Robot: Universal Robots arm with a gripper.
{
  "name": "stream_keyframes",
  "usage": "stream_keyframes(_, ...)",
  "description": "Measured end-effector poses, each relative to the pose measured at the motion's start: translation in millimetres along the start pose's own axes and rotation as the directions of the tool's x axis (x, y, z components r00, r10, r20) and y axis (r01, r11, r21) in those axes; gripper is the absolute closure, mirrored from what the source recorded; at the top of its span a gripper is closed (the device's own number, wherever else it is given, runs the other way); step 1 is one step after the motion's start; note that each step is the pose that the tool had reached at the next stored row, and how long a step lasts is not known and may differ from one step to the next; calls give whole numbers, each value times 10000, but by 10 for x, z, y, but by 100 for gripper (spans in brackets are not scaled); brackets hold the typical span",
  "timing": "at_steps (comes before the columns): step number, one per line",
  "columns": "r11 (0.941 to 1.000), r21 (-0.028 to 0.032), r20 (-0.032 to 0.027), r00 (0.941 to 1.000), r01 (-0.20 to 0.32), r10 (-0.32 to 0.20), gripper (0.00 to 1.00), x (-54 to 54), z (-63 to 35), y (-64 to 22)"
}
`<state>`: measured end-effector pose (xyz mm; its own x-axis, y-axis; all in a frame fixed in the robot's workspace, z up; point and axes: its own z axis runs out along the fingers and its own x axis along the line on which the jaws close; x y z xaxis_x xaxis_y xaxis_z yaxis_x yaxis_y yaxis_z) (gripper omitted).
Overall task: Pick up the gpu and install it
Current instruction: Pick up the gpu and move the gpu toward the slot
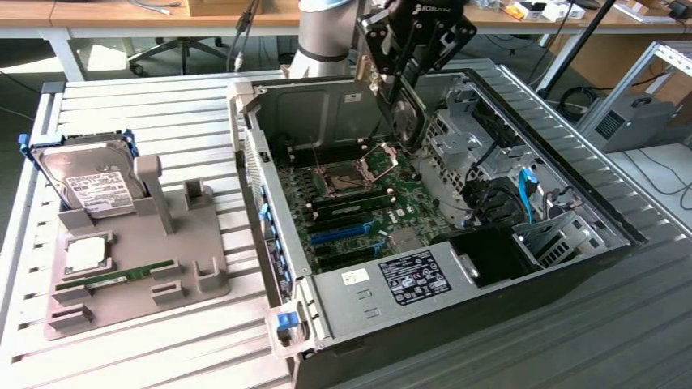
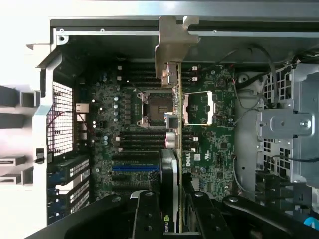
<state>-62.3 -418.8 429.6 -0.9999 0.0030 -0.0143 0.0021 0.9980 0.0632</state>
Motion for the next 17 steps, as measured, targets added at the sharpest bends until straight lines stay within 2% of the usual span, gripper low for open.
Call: stream_keyframes(17,10000,0,0,10000,0,0,73,-661,9,1)
